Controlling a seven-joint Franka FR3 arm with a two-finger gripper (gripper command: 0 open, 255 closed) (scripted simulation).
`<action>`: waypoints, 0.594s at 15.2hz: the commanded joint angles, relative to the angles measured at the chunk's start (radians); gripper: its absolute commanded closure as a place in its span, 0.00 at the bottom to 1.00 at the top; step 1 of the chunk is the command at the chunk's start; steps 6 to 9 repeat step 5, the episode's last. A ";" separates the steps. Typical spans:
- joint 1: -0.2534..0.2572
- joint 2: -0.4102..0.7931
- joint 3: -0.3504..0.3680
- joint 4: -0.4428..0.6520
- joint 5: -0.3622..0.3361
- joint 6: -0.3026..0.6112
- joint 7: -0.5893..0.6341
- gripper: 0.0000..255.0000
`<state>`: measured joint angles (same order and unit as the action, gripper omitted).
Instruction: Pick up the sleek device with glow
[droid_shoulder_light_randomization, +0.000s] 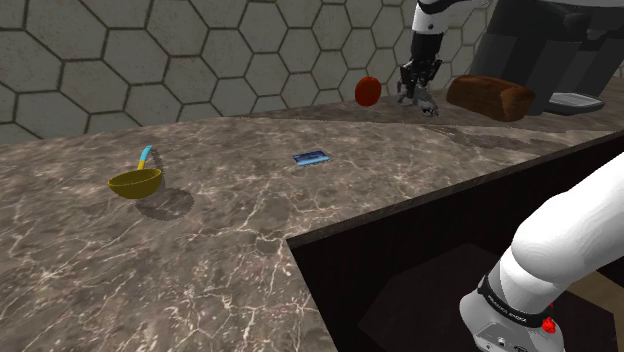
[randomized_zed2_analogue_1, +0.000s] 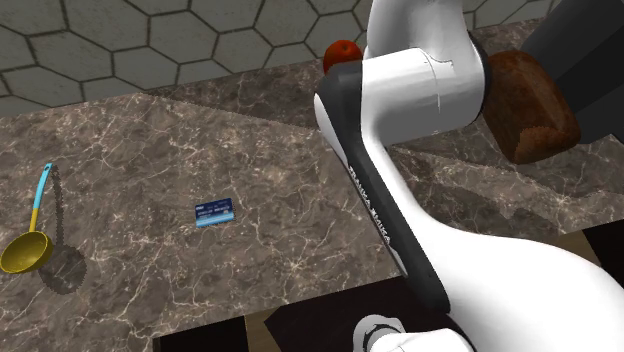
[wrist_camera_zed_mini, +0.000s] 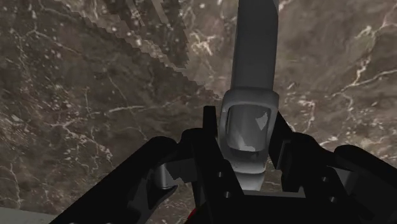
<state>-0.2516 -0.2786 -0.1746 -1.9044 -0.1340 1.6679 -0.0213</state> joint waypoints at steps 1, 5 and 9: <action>0.000 0.004 0.000 0.032 0.001 -0.028 -0.004 1.00; 0.001 0.011 0.001 0.068 0.002 -0.058 -0.007 1.00; 0.001 0.011 0.001 0.068 0.002 -0.058 -0.007 1.00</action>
